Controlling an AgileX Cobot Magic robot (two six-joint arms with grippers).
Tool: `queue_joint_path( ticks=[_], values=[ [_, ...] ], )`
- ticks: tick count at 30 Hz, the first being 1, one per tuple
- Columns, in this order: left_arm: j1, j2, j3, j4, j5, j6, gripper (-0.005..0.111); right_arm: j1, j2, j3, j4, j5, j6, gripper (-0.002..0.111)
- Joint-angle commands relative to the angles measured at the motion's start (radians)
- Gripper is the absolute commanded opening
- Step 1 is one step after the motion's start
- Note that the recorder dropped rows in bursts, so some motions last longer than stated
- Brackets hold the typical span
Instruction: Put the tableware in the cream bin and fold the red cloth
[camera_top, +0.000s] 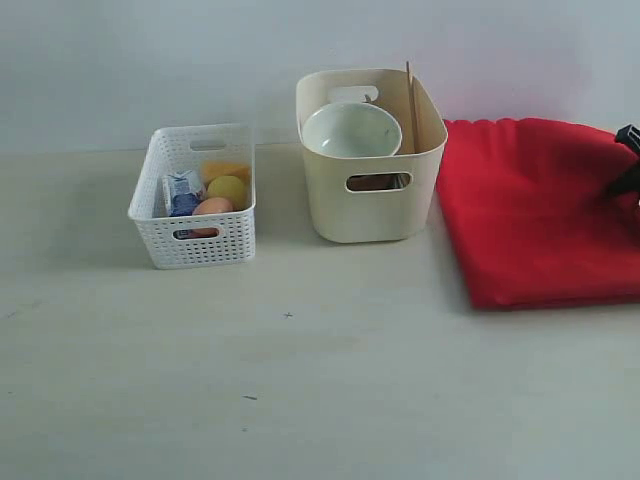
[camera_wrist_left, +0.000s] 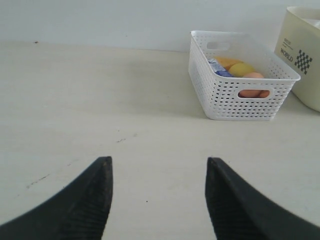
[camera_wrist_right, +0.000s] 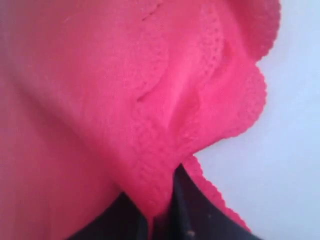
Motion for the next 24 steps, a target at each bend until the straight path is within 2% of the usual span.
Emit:
queue_joint_path(
  ticks=[1, 3, 4, 9, 12, 15, 18, 24],
  values=[
    [0.002, -0.005, 0.003, -0.003, -0.014, -0.005, 0.054, -0.001, 0.0, -0.072, 0.012, 0.018, -0.064, 0.025],
    [0.002, -0.005, 0.003, -0.003, -0.014, -0.005, 0.054, -0.001, 0.0, -0.098, -0.014, 0.033, -0.064, 0.035],
    [0.002, -0.005, 0.003, -0.003, -0.014, -0.005, 0.054, -0.001, 0.0, -0.116, -0.04, 0.038, -0.064, 0.043],
    [0.002, -0.005, 0.003, -0.003, -0.014, -0.005, 0.054, -0.004, -0.027, -0.171, -0.279, 0.071, 0.0, 0.076],
    [0.002, -0.005, 0.003, -0.003, -0.014, -0.005, 0.054, -0.004, -0.067, -0.177, -0.41, 0.073, 0.096, 0.084],
    [0.002, -0.005, 0.003, -0.003, -0.014, -0.005, 0.054, -0.004, -0.117, -0.177, -0.496, 0.085, 0.148, 0.083],
    [0.002, -0.005, 0.003, -0.003, -0.014, -0.005, 0.054, -0.004, -0.175, -0.177, -0.498, 0.112, 0.149, 0.076],
    [0.002, -0.005, 0.003, -0.003, -0.014, -0.005, 0.054, 0.008, -0.295, -0.16, -0.509, 0.159, 0.279, 0.036]
  ],
)
